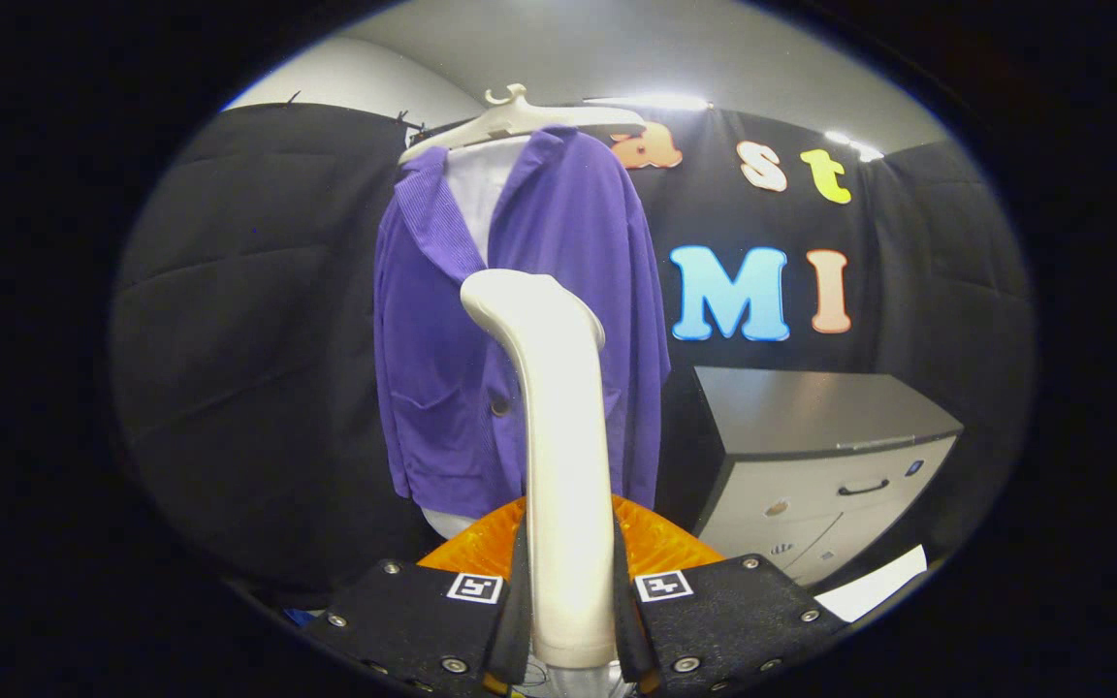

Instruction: Iron the clothes twice with a garment steamer, once on the left side and once on the right side.

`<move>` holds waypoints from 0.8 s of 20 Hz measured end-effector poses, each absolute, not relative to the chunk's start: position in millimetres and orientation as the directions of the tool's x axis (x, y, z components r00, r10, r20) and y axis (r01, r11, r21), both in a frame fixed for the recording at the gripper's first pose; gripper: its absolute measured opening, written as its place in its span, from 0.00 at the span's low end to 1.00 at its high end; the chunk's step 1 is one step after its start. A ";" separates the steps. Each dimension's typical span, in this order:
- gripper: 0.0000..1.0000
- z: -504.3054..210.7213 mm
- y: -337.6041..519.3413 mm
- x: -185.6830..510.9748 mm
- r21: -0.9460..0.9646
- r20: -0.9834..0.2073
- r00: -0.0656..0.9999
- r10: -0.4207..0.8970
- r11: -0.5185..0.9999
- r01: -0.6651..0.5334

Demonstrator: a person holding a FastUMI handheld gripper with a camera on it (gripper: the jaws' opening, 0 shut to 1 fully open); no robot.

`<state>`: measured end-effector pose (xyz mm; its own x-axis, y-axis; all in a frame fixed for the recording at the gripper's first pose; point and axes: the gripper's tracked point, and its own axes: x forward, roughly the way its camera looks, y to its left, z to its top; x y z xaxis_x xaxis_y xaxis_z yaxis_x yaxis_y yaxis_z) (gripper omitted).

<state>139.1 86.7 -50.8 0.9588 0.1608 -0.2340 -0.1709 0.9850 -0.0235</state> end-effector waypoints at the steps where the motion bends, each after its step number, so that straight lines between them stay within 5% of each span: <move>1: 0.35 -38.0 94.4 144.2 -0.019 -0.211 0.962 0.175 0.983 -0.183; 16: 0.36 127.0 201.7 209.5 -0.008 0.172 0.966 0.192 0.981 -0.193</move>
<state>209.5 201.7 127.0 0.9663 0.1917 0.1716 -0.1933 0.9811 -0.0080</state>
